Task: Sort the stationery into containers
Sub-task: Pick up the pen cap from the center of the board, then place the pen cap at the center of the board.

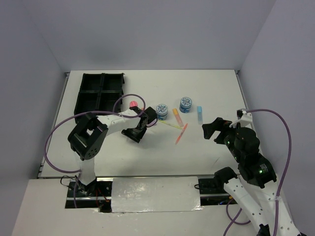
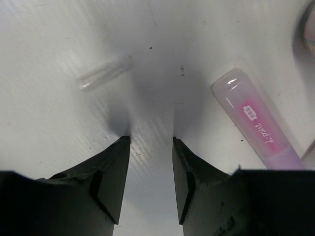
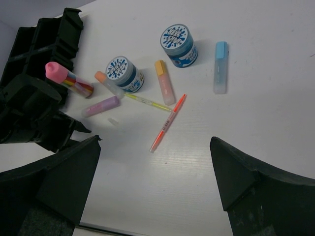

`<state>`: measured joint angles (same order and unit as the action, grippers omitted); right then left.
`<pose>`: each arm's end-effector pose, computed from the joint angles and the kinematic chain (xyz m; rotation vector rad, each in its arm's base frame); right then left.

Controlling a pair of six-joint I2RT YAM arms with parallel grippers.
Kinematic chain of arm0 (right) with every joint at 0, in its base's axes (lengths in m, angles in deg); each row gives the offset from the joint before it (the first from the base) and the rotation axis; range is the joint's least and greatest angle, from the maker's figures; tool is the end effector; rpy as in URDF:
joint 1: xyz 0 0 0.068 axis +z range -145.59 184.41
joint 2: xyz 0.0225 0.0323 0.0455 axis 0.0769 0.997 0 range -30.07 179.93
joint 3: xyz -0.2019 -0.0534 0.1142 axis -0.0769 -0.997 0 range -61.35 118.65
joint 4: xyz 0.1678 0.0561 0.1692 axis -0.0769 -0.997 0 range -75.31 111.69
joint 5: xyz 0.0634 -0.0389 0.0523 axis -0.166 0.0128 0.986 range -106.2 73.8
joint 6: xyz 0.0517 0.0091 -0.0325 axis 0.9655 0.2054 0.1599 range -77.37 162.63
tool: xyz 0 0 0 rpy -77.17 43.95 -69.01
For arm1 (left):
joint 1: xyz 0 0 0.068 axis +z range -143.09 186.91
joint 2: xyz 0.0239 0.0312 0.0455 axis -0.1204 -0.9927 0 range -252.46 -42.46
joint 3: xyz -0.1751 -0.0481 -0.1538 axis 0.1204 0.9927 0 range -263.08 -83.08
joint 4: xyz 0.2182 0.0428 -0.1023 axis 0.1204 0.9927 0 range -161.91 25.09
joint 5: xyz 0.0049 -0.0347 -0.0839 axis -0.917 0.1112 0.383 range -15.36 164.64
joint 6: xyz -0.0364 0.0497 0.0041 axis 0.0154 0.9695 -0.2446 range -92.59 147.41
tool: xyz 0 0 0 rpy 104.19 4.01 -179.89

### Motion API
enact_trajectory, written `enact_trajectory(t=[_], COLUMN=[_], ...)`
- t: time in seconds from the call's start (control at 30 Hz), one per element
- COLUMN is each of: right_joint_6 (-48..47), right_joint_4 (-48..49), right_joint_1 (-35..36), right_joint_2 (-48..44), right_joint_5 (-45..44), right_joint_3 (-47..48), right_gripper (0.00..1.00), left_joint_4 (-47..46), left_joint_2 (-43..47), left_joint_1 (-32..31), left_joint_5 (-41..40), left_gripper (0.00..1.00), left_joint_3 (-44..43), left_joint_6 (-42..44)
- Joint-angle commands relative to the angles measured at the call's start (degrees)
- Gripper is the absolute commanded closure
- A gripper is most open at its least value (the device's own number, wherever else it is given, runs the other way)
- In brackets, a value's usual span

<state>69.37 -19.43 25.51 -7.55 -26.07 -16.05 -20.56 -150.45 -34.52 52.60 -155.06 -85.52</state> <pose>0.1050 0.0321 0.3063 0.2121 1.8948 0.4069 0.2475 -0.1952 0.1281 -1.6200 2.2295 0.0570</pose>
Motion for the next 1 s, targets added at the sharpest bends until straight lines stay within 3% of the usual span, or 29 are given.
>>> enact_trajectory(t=[0.0,0.13,0.2,0.23,0.3,0.33,0.37,0.4,0.47,0.5,0.63,0.97], right_joint_6=[-0.5,-0.8,-0.8,-0.8,-0.8,-0.8,-0.8,-0.8,-0.7,-0.8,-0.8,-1.2], right_joint_4=[2.5,1.4,1.8,1.9,1.8,1.8,1.7,1.7,1.9,2.1,2.6,2.1], right_joint_1=[0.2,0.0,0.0,0.0,0.0,0.0,0.0,0.0,0.1,0.0,0.0,0.1], right_joint_2=[0.2,0.9,0.7,0.5,0.3,0.3,0.3,0.4,0.3,0.3,0.2,0.5], right_joint_5=[-1.1,-1.5,-1.4,-1.1,-0.9,-0.9,-0.9,-0.5,-0.1,0.1,0.6,0.7], right_joint_3=[0.0,1.2,0.9,0.8,0.6,0.6,0.7,0.8,0.8,0.8,0.2,0.6], right_gripper=[0.00,0.00,0.00,0.00,0.00,0.00,0.00,0.00,0.00,0.00,0.00,0.00], left_joint_4=[-2.9,-0.7,-4.8,-6.1,-7.5,-11.1,-11.9,-13.0,-20.8,-24.0,-31.7,-33.2], left_joint_2=[-0.7,3.4,9.0,10.9,16.2,18.0,19.5,22.5,27.4,29.0,33.2,28.0], left_joint_1=[0.1,-0.6,-0.3,-0.1,0.6,1.2,2.9,3.7,8.4,10.1,15.3,16.6], left_joint_5=[-2.7,-9.1,-14.0,-15.5,-19.9,-20.4,-20.3,-19.6,-14.7,-6.7,3.2,7.0], left_gripper=[0.48,0.43,0.40,0.33,0.24,0.19,0.18,0.14,0.14,0.14,0.15,0.20], left_joint_3=[-0.6,-2.4,1.1,2.3,5.3,6.3,8.5,10.0,15.6,17.9,25.0,26.6], left_joint_6=[0.7,10.8,17.2,24.3,30.8,40.0,43.4,52.0,59.8,67.3,75.1,77.5])
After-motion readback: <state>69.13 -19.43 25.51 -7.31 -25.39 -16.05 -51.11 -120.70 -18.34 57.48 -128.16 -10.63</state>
